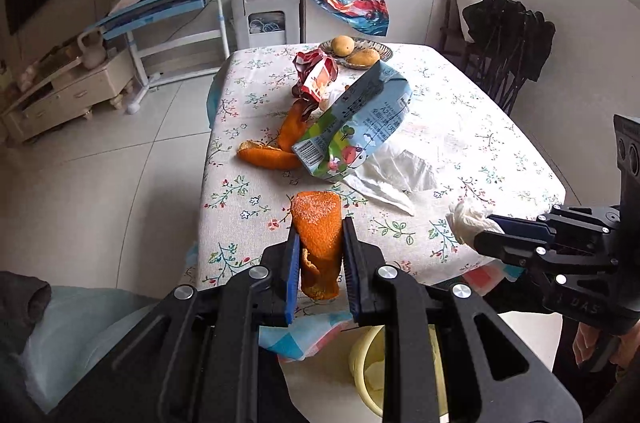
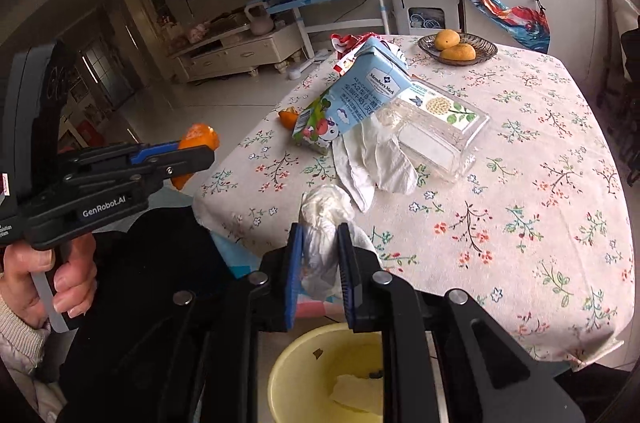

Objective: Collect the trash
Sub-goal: 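Lower the tissue and orange peel into the yellow basin and open both grippers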

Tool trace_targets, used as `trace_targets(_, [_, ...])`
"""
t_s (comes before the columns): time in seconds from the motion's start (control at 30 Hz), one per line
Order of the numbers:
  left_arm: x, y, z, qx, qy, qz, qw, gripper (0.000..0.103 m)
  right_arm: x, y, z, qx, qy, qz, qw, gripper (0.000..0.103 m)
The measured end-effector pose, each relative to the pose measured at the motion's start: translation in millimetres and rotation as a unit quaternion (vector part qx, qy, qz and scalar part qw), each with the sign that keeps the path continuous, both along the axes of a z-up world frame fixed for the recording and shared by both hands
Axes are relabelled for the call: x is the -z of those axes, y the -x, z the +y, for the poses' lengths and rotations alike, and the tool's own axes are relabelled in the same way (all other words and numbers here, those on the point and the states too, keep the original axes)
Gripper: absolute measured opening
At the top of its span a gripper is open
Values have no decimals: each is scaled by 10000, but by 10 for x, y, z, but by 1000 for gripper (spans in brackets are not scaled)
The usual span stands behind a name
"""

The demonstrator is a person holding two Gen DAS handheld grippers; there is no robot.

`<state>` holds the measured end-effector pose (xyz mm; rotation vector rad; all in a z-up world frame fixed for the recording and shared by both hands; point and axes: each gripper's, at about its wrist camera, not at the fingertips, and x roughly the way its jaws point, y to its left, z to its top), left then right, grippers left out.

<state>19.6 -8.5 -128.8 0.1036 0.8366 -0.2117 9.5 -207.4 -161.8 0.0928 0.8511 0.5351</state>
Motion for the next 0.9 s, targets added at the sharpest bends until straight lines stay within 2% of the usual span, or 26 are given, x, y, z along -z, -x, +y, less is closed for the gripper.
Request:
trace_targets(0.2, [-167, 177, -159, 170, -182, -216, 9995, 19, 30, 262, -109, 27, -70, 202, 9998, 18])
trace_targets(0.53, [-306, 415, -288, 353, -240, -324, 9986, 19, 339, 515, -144, 37, 71, 787, 9969, 20])
trace_targets(0.7, [-365, 526, -323, 421, -242, -380, 9981, 19, 438, 521, -127, 33, 171, 944, 9954, 25])
trace_targets(0.77, [-381, 571, -334, 450, -239, -386, 9980, 19, 473, 538, -136, 58, 184, 987, 9949, 33])
trace_targets(0.9, [-403, 652, -366, 512, -237, -405, 9976, 19, 442, 572, -201, 191, 130, 901, 9957, 39])
